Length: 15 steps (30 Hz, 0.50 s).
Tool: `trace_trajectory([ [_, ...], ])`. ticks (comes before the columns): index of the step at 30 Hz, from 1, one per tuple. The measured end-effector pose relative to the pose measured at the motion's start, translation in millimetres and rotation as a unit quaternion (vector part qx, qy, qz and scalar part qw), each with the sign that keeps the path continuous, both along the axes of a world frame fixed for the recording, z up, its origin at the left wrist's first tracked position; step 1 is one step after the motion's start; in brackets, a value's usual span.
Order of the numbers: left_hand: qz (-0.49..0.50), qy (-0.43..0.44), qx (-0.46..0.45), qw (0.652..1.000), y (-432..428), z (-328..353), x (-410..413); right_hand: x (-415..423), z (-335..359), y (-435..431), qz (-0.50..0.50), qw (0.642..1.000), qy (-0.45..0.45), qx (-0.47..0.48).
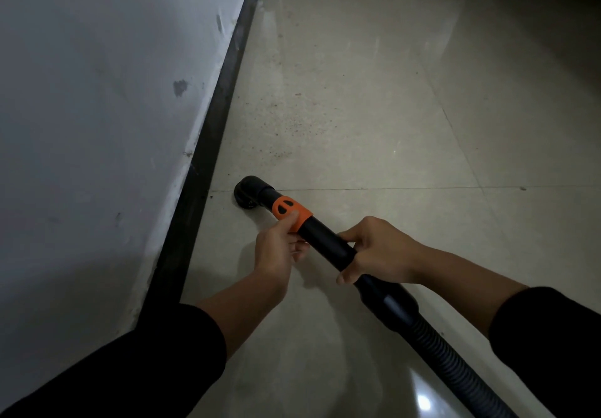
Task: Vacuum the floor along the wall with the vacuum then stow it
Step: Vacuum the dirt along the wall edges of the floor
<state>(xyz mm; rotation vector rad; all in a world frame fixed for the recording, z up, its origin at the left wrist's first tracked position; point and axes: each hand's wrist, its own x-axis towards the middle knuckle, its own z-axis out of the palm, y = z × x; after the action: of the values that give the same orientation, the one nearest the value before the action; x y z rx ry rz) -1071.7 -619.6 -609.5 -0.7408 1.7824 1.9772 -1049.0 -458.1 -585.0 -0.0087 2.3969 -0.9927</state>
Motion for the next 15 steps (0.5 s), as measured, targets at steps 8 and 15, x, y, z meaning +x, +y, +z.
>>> trace_trajectory([
  [8, 0.025, 0.001, -0.015, 1.0, -17.2, -0.1, 3.4, -4.7, -4.0, -19.1, 0.022, 1.0, 0.013, 0.005],
  [15, 0.056, -0.008, -0.012, 0.998, -30.8, -3.6, 0.5, -10.6, -7.7, -35.5, 0.042, 0.999, 0.015, 0.012],
])
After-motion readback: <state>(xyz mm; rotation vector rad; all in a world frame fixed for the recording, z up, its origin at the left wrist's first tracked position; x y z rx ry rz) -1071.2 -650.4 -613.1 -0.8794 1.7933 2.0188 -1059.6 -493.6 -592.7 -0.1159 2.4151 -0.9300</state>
